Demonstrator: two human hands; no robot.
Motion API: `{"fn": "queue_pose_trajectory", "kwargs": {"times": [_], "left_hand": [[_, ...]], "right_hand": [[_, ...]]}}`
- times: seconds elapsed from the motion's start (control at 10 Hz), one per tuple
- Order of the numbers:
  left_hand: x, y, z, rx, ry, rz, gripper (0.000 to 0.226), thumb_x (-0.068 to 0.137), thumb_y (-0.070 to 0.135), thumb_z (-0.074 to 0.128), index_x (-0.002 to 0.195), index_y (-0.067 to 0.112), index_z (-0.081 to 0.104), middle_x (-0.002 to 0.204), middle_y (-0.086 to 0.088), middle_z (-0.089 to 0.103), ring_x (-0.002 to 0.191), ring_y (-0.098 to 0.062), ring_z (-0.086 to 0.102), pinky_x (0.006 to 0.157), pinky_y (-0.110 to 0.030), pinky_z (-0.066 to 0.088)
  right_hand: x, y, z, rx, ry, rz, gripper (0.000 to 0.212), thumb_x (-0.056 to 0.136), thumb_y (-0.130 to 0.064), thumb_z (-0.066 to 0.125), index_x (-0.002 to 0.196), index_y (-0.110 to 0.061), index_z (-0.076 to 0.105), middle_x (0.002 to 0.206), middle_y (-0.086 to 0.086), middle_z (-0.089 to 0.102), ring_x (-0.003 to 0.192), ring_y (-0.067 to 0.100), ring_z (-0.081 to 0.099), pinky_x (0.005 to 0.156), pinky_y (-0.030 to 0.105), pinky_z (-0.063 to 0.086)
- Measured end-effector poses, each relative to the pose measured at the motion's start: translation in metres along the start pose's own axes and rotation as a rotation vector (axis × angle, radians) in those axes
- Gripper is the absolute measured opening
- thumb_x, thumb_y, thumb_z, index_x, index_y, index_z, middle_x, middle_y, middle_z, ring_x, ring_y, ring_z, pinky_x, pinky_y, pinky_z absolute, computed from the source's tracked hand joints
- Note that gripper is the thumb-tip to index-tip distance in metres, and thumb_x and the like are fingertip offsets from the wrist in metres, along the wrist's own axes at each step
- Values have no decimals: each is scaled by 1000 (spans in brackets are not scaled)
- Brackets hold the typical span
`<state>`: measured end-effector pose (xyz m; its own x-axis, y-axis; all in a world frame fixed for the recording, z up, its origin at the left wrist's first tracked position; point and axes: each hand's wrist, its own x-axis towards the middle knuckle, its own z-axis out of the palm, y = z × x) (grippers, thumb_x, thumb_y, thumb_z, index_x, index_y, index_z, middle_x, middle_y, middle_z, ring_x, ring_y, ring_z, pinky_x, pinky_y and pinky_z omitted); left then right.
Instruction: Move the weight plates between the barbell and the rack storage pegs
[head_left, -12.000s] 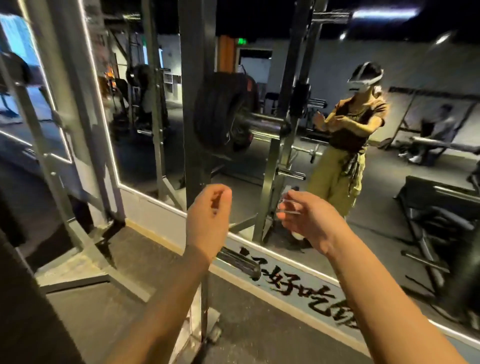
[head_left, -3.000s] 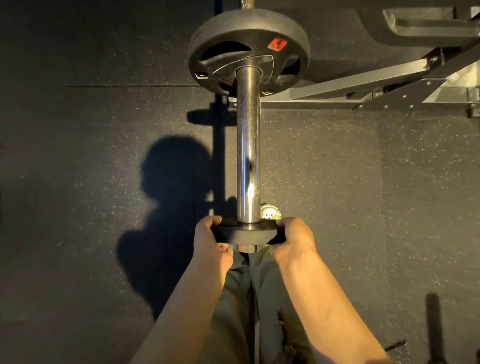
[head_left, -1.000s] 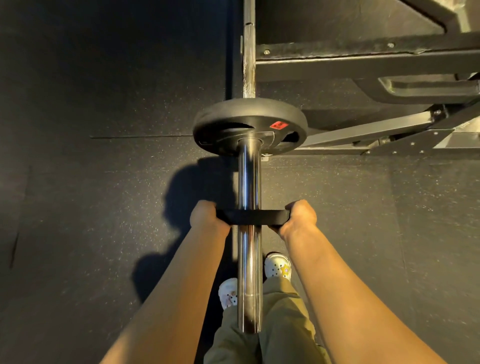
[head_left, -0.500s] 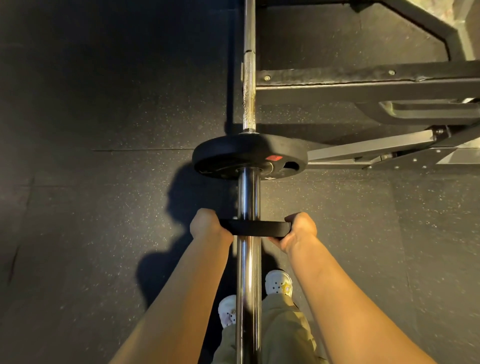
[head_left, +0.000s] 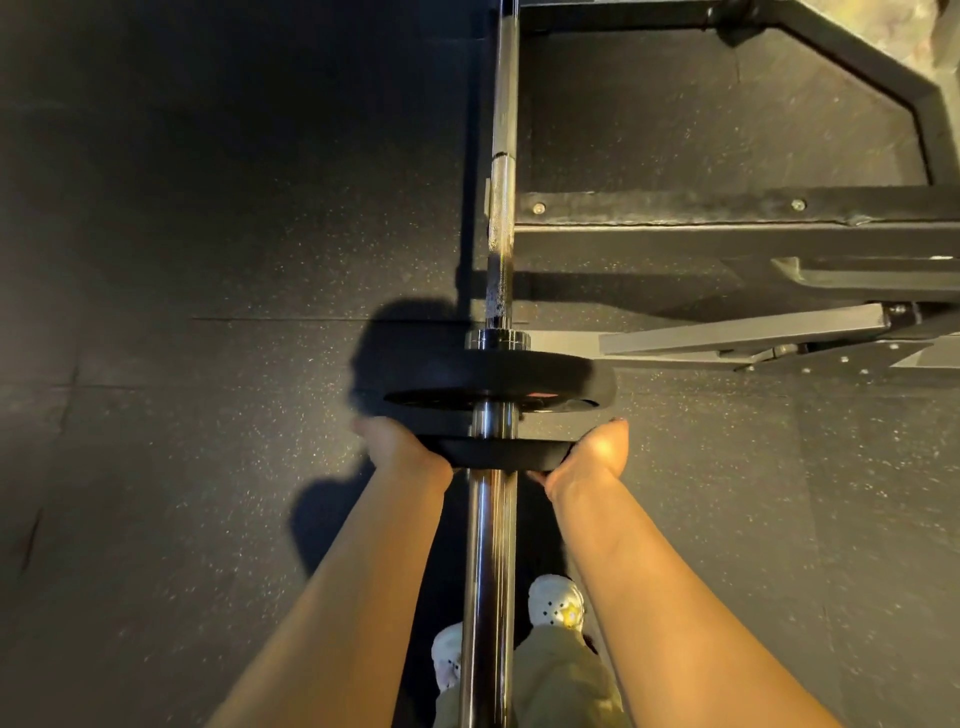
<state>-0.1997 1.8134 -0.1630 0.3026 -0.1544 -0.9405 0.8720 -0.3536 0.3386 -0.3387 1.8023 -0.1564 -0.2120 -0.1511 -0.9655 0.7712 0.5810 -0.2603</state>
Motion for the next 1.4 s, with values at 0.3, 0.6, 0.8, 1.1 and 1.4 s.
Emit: {"fn": "queue_pose_trajectory", "kwargs": {"times": [0.3, 0.6, 0.8, 1.1, 1.4], "left_hand": [[3, 19, 41, -56, -174, -100, 79, 83, 74, 35, 145, 24, 36, 145, -6, 44, 133, -34, 41, 109, -55, 31], [-13, 44, 14, 71, -285, -276, 49, 94, 56, 44, 123, 18, 51, 123, -14, 57, 114, -36, 54, 99, -52, 44], [-13, 157, -49, 251, -445, -331, 44, 98, 27, 48, 137, 7, 43, 122, -24, 55, 115, -36, 54, 87, -45, 46], [-30, 350, -97, 754, -473, 406, 29, 101, 19, 41, 127, 10, 50, 114, -12, 59, 101, -23, 58, 88, -28, 44], [0, 397, -40, 1209, -482, 663, 22, 95, 8, 52, 74, 15, 52, 75, -8, 58, 69, -19, 53, 56, -23, 37]], "right_hand": [[16, -26, 29, 84, -20, 32, 44, 89, -55, 42, 115, -26, 61, 108, 4, 68, 100, 29, 62, 95, 51, 47], [-6, -7, 28, 77, -26, -166, 53, 87, -62, 44, 120, -24, 58, 113, 7, 65, 103, 29, 60, 95, 51, 47], [-69, 30, 42, -248, 292, -562, 58, 90, -41, 54, 140, -17, 37, 127, 10, 50, 104, 25, 51, 89, 38, 42], [-129, 80, 95, -2031, 221, -1045, 64, 86, -52, 56, 141, -24, 38, 152, 9, 26, 140, 33, 18, 113, 46, 24], [-134, 74, 154, -2112, 412, -370, 49, 98, -21, 42, 146, -16, 35, 151, 14, 30, 141, 38, 18, 112, 58, 20]]}}
